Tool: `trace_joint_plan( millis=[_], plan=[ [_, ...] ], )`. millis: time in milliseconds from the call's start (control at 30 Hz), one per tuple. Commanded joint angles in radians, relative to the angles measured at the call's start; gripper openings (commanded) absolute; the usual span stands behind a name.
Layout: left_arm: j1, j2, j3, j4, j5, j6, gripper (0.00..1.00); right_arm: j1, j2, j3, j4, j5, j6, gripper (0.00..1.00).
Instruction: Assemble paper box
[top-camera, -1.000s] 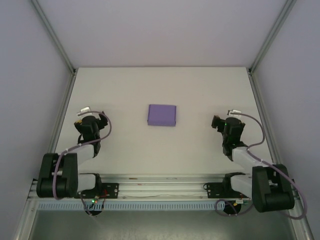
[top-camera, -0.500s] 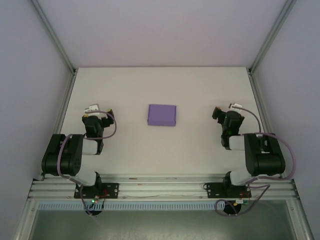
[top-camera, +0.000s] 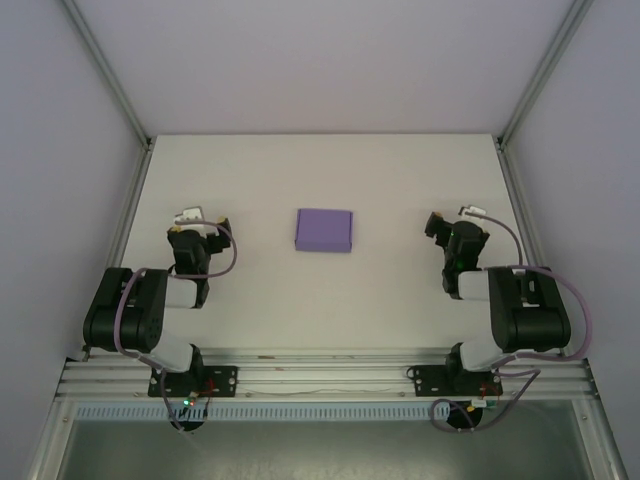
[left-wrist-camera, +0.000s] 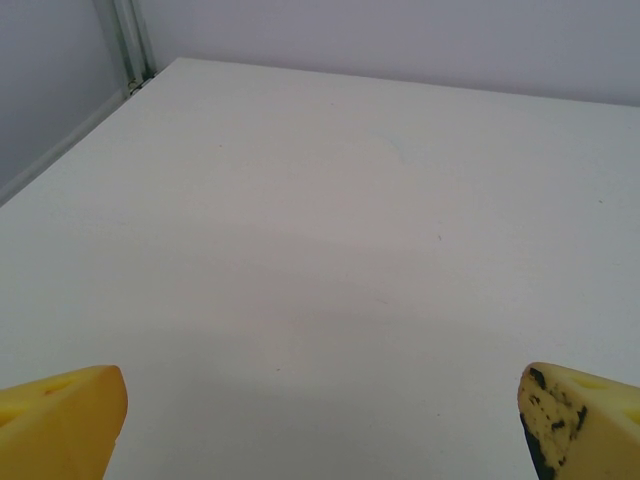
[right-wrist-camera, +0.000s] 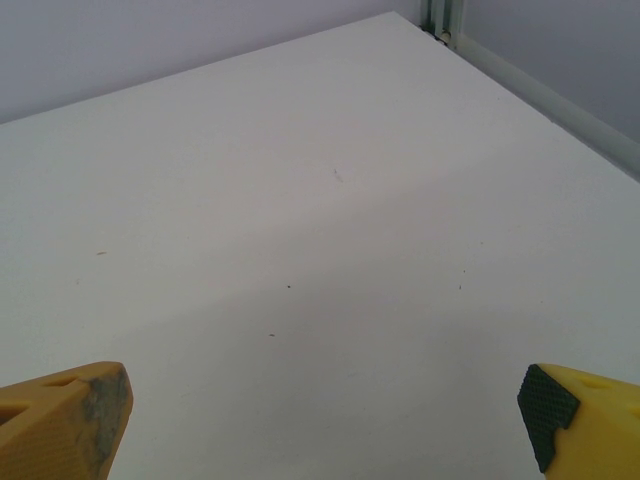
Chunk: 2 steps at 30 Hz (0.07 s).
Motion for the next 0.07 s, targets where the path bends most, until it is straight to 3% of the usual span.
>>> trace_joint_plan(
  millis=[0,33],
  plan=[
    [-0.004,-0.011,0.017,-0.003,-0.021,0.022,1.0,-0.007,-0.011,0.002,0.006,0.032,0.015,1.0],
    [-0.004,-0.009,0.017,0.002,-0.022,0.021,1.0,-0.006,-0.01,0.001,0.006,0.032,0.015,1.0]
  ],
)
